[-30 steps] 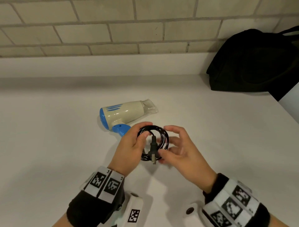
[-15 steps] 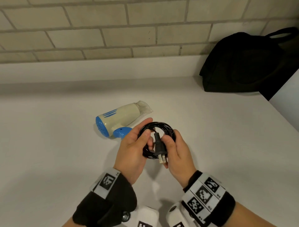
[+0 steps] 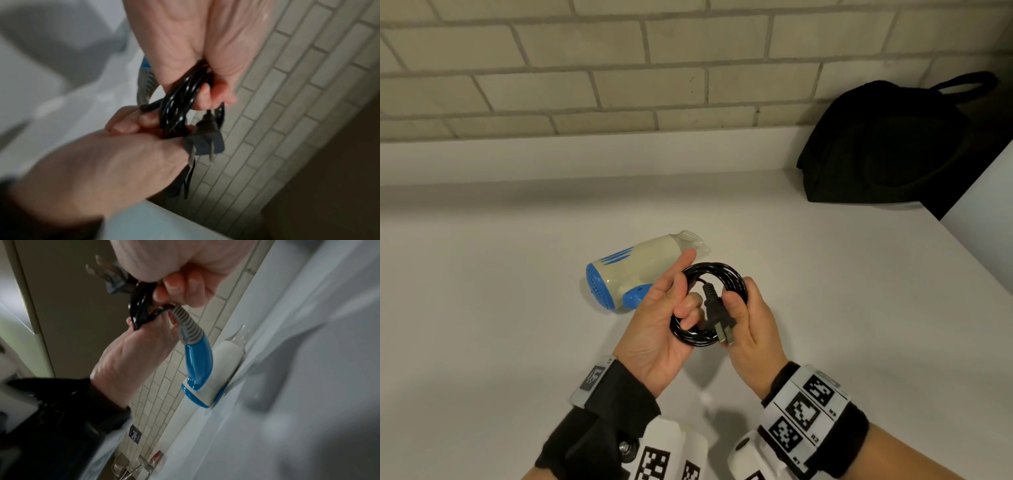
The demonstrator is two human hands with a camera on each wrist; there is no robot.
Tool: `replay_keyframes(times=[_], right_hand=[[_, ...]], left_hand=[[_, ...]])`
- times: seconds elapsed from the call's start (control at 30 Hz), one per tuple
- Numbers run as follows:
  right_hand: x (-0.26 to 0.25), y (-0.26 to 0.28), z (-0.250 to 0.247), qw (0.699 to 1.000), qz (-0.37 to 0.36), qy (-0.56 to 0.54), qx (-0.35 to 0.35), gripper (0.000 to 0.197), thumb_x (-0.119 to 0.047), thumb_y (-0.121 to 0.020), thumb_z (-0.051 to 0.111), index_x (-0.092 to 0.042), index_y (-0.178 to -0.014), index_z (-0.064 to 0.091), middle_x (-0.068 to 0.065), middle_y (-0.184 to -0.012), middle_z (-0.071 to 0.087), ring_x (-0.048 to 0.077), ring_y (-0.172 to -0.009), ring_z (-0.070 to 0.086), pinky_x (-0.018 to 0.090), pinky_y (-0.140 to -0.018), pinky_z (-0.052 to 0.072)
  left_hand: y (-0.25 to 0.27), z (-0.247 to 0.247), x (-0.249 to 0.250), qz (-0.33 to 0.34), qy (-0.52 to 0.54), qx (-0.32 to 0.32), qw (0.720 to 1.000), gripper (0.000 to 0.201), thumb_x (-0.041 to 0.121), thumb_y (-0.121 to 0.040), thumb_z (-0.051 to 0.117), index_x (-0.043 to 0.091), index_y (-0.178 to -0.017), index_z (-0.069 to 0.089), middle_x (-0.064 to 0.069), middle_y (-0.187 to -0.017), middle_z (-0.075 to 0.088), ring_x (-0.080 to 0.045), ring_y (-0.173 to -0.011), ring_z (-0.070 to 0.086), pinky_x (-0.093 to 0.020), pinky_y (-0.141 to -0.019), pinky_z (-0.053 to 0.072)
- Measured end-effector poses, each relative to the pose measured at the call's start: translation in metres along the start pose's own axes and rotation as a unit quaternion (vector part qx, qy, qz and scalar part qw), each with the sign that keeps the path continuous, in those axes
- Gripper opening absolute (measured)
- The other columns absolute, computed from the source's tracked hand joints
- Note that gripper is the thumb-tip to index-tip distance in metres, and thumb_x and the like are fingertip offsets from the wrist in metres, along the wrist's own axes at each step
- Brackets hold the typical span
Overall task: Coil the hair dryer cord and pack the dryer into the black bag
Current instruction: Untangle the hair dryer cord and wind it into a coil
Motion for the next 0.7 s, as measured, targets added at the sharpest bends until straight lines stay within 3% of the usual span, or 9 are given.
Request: replay_keyframes(times=[0.1, 0.2, 0.33, 0.4, 0.5, 0.57, 0.63, 0.7], right_hand=[[-0.004, 0.001, -0.003, 0.99, 0.12, -0.051, -0.05, 0.048, -0.058, -0.083, 0.024, -0.018, -0.072, 0.047, -0.012, -0.046, 0.056, 0.002, -0.04, 0.044, 0.014, -0.039, 0.034], [-0.012, -0.004, -0.009, 0.983, 0.166, -0.02, -0.076, 0.056, -0.053, -0.082, 0.016, -0.016, -0.056, 0.048, -0.008, -0.036, 0.049, 0.001, -0.035, 0.041, 0.012, -0.037, 0.032], [-0.012, -0.003, -0.009, 0.976, 0.195, -0.088, -0.049, 0.056, -0.042, -0.093, 0.02, -0.013, -0.051, 0.042, -0.008, -0.031, 0.043, 0.0, -0.031, 0.038, 0.011, -0.036, 0.032], [-0.008, 0.001, -0.003, 0.957, 0.224, -0.18, -0.042, 0.056, -0.041, -0.094, 0.021, -0.013, -0.052, 0.047, -0.006, -0.031, 0.045, 0.001, -0.029, 0.04, 0.012, -0.033, 0.031], [-0.001, 0.003, 0.005, 0.917, 0.251, -0.304, -0.058, 0.057, -0.05, -0.087, 0.027, -0.018, -0.049, 0.054, -0.006, -0.029, 0.039, 0.003, -0.025, 0.031, 0.017, -0.034, 0.016], [0.005, 0.003, 0.004, 0.922, 0.262, -0.273, -0.085, 0.058, -0.053, -0.085, 0.027, -0.02, -0.047, 0.055, -0.005, -0.032, 0.037, 0.006, -0.026, 0.025, 0.022, -0.037, 0.014], [0.008, 0.003, -0.003, 0.952, 0.252, -0.142, -0.1, 0.057, -0.052, -0.09, 0.023, -0.021, -0.054, 0.054, -0.002, -0.04, 0.043, 0.008, -0.031, 0.032, 0.021, -0.037, 0.023], [0.003, 0.0, -0.016, 0.983, 0.158, 0.008, -0.093, 0.039, -0.051, -0.088, 0.024, -0.026, -0.076, 0.052, -0.001, -0.059, 0.054, 0.006, -0.041, 0.045, 0.02, -0.043, 0.037]], left_hand=[[0.002, 0.0, 0.004, 0.046, -0.2, 0.057, 0.977, 0.023, 0.016, -0.082, 0.049, 0.022, -0.1, 0.062, 0.009, -0.044, 0.044, -0.003, -0.038, 0.033, -0.012, -0.041, 0.035], [0.006, 0.005, 0.002, 0.086, -0.318, 0.062, 0.942, 0.024, 0.013, -0.085, 0.046, 0.027, -0.099, 0.061, 0.012, -0.041, 0.042, -0.003, -0.039, 0.032, -0.013, -0.04, 0.032], [0.004, 0.009, 0.0, 0.037, -0.191, 0.073, 0.978, 0.035, 0.036, -0.07, 0.047, 0.02, -0.095, 0.064, 0.009, -0.043, 0.047, -0.003, -0.032, 0.028, -0.01, -0.034, 0.026], [0.002, 0.009, -0.001, 0.006, -0.103, 0.077, 0.992, 0.037, 0.035, -0.067, 0.049, 0.014, -0.094, 0.065, 0.007, -0.059, 0.059, -0.003, -0.03, 0.029, -0.009, -0.029, 0.026], [0.001, 0.008, -0.005, -0.015, -0.02, 0.09, 0.996, 0.037, 0.032, -0.068, 0.051, 0.011, -0.097, 0.062, 0.003, -0.073, 0.055, -0.005, -0.028, 0.03, -0.008, -0.025, 0.026], [0.002, 0.006, -0.006, -0.012, -0.025, 0.107, 0.994, 0.034, 0.03, -0.071, 0.051, 0.011, -0.096, 0.062, 0.002, -0.075, 0.054, -0.004, -0.028, 0.03, -0.008, -0.025, 0.026], [0.002, 0.004, -0.006, -0.003, -0.054, 0.114, 0.992, 0.028, 0.025, -0.074, 0.05, 0.012, -0.093, 0.064, 0.004, -0.069, 0.057, -0.004, -0.028, 0.029, -0.009, -0.025, 0.025], [0.002, 0.004, -0.003, 0.005, -0.081, 0.111, 0.991, 0.025, 0.023, -0.072, 0.051, 0.013, -0.089, 0.067, 0.006, -0.063, 0.061, -0.003, -0.028, 0.029, -0.009, -0.025, 0.024]])
Point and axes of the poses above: each hand's wrist, its own y-axis away from the middle knuckle, its own z-axis out of the palm, x = y × z, the point moved 3 cm from there along -y, towards the middle knuckle
